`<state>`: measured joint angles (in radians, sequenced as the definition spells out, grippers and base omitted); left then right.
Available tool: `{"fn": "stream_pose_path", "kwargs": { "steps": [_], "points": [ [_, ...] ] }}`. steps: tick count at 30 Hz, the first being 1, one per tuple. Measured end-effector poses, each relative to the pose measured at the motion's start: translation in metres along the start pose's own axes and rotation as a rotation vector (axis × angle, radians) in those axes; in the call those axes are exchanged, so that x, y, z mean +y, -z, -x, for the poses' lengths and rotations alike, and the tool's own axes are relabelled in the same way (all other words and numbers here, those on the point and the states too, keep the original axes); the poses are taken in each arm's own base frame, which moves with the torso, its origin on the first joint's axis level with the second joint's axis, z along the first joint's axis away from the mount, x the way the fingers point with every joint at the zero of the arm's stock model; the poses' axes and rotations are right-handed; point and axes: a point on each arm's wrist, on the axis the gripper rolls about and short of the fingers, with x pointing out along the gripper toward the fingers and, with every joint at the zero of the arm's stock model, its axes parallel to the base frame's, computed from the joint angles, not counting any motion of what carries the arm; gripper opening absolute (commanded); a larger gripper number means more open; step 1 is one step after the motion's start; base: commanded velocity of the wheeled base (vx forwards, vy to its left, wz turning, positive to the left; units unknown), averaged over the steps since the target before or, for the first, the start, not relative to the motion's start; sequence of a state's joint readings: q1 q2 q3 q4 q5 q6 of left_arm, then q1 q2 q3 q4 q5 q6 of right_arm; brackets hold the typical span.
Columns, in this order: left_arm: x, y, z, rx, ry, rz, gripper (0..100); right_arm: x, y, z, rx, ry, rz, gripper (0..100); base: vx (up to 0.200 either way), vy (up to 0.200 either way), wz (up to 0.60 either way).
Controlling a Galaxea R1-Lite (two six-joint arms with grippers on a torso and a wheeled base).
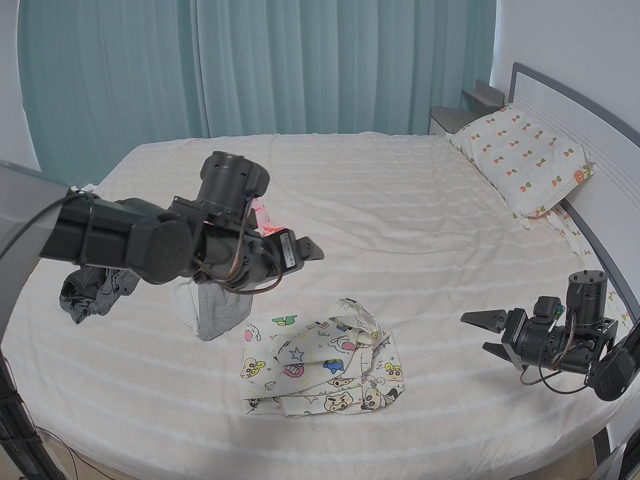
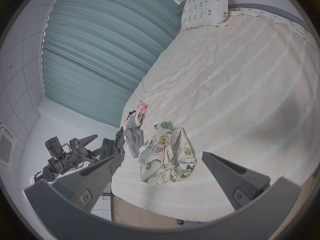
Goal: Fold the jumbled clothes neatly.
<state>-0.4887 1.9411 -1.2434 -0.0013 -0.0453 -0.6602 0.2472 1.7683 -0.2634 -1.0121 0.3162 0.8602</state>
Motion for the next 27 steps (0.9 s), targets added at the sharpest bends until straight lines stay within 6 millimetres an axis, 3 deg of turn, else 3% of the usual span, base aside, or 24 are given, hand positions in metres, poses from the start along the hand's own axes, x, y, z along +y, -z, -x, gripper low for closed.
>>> {"fn": "stream_pose_path", "kwargs": {
  "steps": [7,18,27],
  "points": [
    [0.039,0.019,0.017,-0.061,0.053,0.122,100,0.000,0.003,-0.001,0.013,0.003,0.002,100,0.000,0.000,0.00],
    [0.078,0.026,0.028,-0.055,0.098,0.290,100,-0.002,0.007,-0.004,0.036,0.014,0.008,100,0.000,0.000,0.00],
    [0.093,0.021,0.031,-0.117,0.188,0.371,100,-0.004,0.012,-0.010,0.037,0.052,0.021,100,0.000,0.200,0.00]
  ]
}}
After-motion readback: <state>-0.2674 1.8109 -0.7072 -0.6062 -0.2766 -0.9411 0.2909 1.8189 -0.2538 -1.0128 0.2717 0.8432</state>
